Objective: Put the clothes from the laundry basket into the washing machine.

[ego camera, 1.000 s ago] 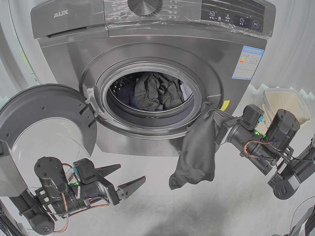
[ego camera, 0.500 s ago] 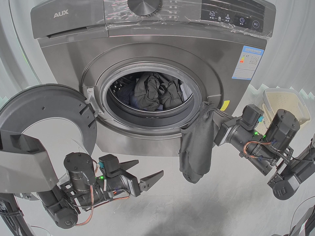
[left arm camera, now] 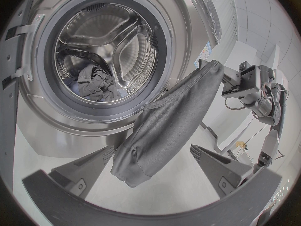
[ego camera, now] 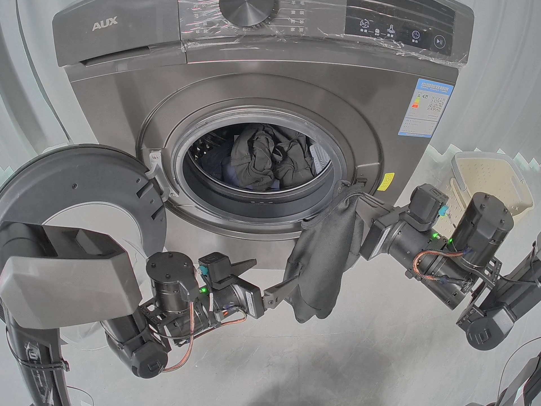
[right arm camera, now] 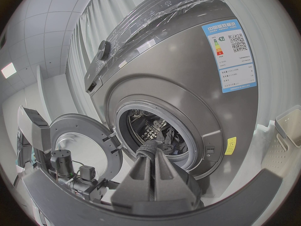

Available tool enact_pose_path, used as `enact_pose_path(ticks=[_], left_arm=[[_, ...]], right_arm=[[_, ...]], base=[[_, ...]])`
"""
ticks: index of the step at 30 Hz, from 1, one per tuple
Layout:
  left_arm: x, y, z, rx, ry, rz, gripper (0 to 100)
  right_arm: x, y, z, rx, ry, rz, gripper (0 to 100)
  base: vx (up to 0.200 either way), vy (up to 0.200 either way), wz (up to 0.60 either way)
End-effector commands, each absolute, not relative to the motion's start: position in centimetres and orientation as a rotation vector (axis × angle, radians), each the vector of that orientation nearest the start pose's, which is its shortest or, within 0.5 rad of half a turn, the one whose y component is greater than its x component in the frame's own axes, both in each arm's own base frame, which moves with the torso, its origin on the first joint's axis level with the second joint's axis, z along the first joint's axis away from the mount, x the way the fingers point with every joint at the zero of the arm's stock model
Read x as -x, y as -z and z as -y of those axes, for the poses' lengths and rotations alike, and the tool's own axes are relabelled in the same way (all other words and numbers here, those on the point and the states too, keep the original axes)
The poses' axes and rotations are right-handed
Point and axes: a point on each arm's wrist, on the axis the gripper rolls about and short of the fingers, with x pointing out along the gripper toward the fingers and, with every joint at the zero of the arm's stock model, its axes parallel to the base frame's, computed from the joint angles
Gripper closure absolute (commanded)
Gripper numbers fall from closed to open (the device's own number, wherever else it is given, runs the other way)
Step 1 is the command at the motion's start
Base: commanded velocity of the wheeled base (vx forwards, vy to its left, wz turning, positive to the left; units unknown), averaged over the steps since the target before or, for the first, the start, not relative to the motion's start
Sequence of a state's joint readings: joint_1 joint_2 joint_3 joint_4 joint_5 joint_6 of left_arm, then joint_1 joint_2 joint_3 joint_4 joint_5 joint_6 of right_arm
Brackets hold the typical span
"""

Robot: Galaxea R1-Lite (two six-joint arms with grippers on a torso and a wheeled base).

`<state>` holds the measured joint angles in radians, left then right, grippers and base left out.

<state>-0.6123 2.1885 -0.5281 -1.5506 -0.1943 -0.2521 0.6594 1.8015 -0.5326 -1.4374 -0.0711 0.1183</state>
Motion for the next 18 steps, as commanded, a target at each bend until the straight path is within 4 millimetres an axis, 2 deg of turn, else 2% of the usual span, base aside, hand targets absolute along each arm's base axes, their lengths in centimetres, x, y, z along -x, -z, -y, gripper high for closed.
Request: enact_pose_path(ticks=[1, 18], left_arm=[[-28.2, -4.1, 20.3, 0.211, 0.784, -0.217, 0], [-32.8, -2.1, 23.4, 0.210, 0.797, -0.119, 0]], right_arm=[[-23.2, -16.4, -18.0, -0.176, -0.601, 0.123, 100], [-22.9, -16.5, -18.3, -0.178, -0.614, 0.125, 100]], base=[[0.000, 0.000, 0.00], [0.000, 0.000, 0.00]])
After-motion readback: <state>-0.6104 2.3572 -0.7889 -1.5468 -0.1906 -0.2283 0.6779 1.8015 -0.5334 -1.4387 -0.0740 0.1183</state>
